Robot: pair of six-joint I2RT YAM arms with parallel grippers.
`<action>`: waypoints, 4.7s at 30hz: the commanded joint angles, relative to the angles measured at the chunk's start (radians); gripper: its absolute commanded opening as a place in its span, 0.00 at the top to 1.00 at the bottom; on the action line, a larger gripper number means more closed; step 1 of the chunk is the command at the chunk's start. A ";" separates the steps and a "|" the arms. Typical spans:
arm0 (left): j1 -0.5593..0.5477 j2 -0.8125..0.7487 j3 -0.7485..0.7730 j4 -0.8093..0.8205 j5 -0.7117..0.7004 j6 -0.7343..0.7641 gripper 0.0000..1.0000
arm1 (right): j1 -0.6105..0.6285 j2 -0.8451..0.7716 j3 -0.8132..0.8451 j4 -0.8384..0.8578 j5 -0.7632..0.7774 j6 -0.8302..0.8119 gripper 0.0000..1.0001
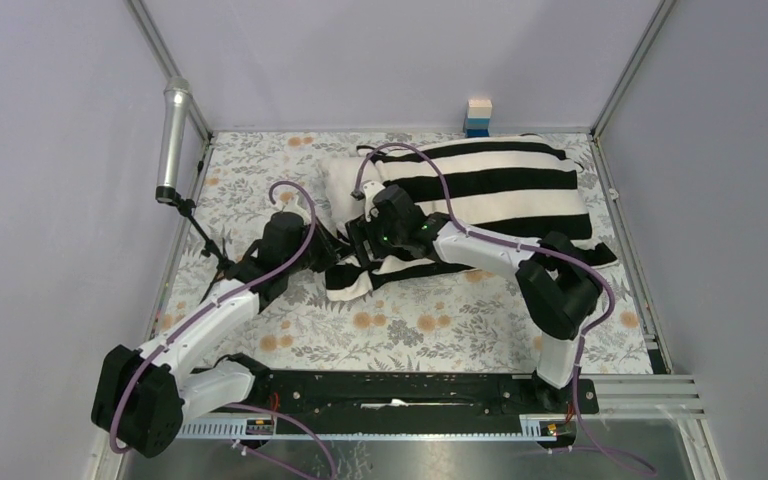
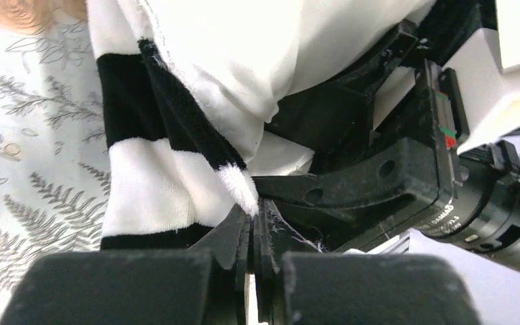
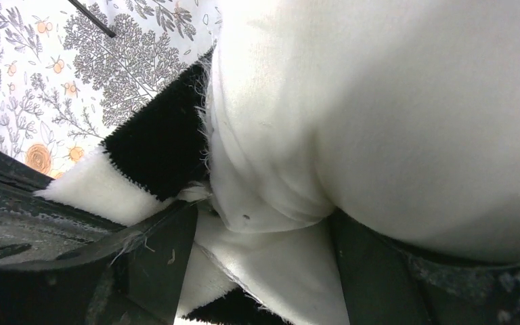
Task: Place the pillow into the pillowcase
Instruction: Stuff the pillow into the pillowcase.
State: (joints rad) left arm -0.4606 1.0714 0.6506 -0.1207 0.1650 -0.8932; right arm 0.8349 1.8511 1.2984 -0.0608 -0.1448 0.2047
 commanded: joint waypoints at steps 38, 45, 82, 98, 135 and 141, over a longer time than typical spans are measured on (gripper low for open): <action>0.060 -0.189 -0.069 0.009 -0.122 -0.088 1.00 | 0.156 0.129 0.178 -0.454 0.607 -0.088 0.24; 0.062 -0.191 -0.002 -0.025 -0.145 -0.047 1.00 | 0.197 0.180 -0.074 -0.353 0.471 0.030 0.84; -0.170 -0.484 -0.509 0.253 -0.071 -0.262 1.00 | 0.178 0.070 0.517 -0.416 0.534 -0.067 0.01; -0.170 -0.501 -0.496 0.201 -0.092 -0.242 1.00 | 0.178 0.663 1.156 -0.749 0.824 -0.282 0.04; -0.202 -0.057 0.008 -0.001 -0.104 -0.052 0.56 | 0.013 -0.458 -0.195 0.277 0.148 0.235 1.00; -0.220 0.062 0.026 0.058 -0.098 -0.053 0.56 | 0.013 -0.455 -0.184 0.272 0.122 0.239 1.00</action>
State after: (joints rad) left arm -0.6682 1.0794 0.6273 -0.1623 0.0444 -0.9642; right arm 0.8482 1.4479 1.0679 0.0837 0.0364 0.3885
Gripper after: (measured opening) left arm 0.444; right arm 0.117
